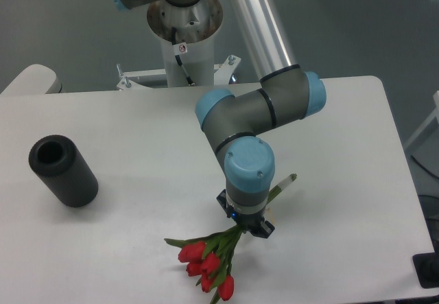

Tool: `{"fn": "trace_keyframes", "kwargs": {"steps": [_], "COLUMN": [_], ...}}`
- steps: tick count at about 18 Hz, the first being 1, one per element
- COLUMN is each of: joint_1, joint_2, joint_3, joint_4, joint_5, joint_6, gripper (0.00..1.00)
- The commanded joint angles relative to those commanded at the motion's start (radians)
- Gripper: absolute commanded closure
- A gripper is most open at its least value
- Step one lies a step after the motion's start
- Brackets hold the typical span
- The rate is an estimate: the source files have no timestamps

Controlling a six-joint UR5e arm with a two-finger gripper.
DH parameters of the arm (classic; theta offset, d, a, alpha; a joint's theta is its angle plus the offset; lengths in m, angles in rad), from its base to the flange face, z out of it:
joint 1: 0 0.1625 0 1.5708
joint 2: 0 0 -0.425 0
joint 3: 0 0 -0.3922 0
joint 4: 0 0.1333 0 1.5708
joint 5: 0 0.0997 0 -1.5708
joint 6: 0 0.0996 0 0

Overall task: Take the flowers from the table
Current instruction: 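Lift the tulip bouquet off the table and carry it away from the vase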

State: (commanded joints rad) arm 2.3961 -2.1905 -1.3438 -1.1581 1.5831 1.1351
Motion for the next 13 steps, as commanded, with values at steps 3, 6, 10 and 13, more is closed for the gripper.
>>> {"fn": "trace_keyframes", "kwargs": {"steps": [3, 6, 10, 13], "joint_1": [0.000, -0.002, -0.005, -0.006], "joint_2": [-0.002, -0.002, -0.002, 0.000], "joint_3": [0.000, -0.003, -0.006, -0.009], "joint_4": [-0.002, 0.000, 0.000, 0.003], "joint_5": [0.002, 0.003, 0.005, 0.006], "joint_6": [0.018, 0.018, 0.018, 0.017], "gripper": [0.97, 0.96, 0.96, 0.96]}}
